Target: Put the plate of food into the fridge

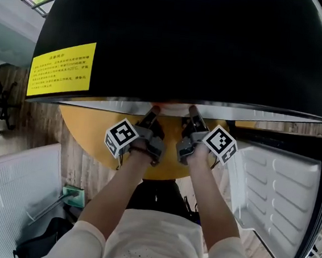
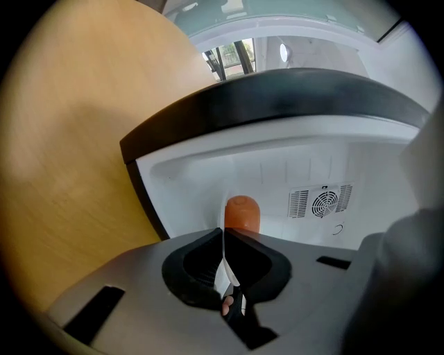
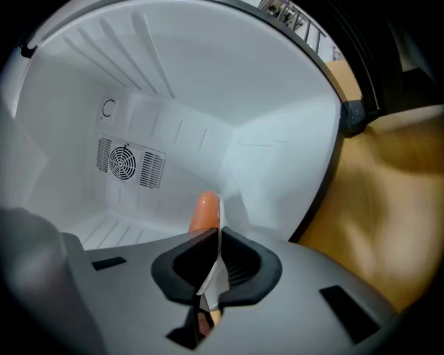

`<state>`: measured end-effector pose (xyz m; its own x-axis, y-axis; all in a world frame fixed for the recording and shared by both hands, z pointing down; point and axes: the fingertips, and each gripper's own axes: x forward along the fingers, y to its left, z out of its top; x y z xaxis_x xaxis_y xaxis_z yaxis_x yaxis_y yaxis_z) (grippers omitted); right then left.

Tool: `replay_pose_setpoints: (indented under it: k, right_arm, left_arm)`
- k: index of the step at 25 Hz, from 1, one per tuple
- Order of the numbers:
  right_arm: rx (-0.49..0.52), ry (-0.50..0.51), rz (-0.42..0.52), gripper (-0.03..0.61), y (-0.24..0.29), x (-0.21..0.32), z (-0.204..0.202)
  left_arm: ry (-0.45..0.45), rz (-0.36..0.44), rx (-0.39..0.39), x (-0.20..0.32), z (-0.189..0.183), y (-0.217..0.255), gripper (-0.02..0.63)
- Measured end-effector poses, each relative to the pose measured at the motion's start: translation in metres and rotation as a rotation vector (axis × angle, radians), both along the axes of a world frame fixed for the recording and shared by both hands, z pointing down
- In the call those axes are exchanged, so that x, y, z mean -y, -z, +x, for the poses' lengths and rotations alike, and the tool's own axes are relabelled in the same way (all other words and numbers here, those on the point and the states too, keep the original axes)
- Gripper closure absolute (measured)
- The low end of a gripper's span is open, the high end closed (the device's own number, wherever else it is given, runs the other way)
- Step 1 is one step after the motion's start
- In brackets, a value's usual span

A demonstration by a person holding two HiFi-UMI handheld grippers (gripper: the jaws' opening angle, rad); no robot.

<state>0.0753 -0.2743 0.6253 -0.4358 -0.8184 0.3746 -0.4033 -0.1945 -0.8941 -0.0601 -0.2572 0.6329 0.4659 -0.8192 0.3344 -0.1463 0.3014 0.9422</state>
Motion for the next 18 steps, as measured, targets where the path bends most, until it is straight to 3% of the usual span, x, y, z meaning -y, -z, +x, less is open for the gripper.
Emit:
replay_pose_setpoints:
  k: [18]
  right_arm:
    - [-0.015,-0.050,-0.012,0.541,-0.011,0.021,-0.003]
  left_arm:
    - [0.065,-0.015,0.024,0.021,-0.004,-0.011,0.583]
